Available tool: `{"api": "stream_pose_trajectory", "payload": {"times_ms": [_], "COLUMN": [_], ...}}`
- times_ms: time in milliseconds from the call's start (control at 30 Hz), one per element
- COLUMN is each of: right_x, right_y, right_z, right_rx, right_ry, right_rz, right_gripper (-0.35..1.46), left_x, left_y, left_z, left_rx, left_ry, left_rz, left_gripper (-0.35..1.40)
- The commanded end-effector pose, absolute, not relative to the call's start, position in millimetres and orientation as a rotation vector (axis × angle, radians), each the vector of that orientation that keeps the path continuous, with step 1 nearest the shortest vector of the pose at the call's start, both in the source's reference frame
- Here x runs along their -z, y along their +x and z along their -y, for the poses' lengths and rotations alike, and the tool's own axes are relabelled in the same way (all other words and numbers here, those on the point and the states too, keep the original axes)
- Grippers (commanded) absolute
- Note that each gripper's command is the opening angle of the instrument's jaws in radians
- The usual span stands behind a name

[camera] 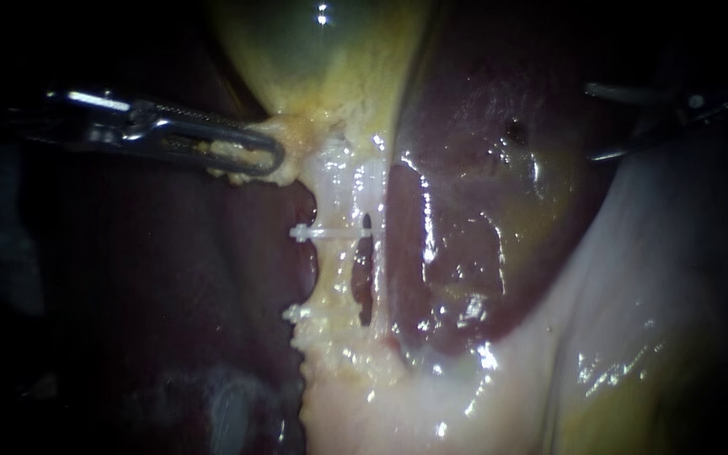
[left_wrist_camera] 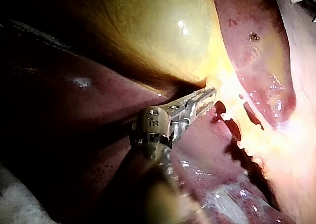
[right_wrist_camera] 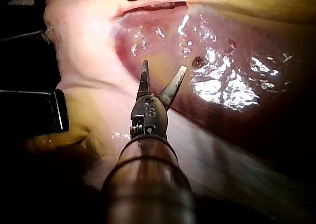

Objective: Go to the cutting position left tube

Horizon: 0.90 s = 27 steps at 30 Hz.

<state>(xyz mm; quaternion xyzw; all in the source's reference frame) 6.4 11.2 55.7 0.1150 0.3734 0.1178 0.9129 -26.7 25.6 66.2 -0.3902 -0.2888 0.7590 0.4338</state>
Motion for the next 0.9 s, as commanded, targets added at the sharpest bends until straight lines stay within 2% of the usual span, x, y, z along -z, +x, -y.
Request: {"api": "stream_pose_trajectory", "payload": {"times_ms": [33, 333, 633, 900], "right_x": [-55.7, -55.7, -55.7, -55.8], "right_y": [6.4, 6.4, 6.4, 6.4], "right_z": [-11.2, -11.2, -11.2, -11.2], "right_rx": [-0.243, -0.243, -0.243, -0.243], "right_ry": [0.237, 0.237, 0.237, 0.237], "right_rz": [-0.769, -0.769, -0.769, -0.769], "right_gripper": [1.45, 1.45, 1.45, 1.45], "left_x": [-66.3, -65.9, -62.5, -57.4], "left_y": [-26.7, -26.3, -23.4, -20.7], "left_z": [-25.6, -25.7, -26.6, -28.8], "left_rx": [-1.891, -1.891, -1.883, -1.889], "left_ry": [-0.972, -0.972, -0.968, -0.998], "left_rz": [0.72, 0.724, 0.759, 0.711], "left_gripper": [-0.35, -0.35, -0.35, -0.35]}}
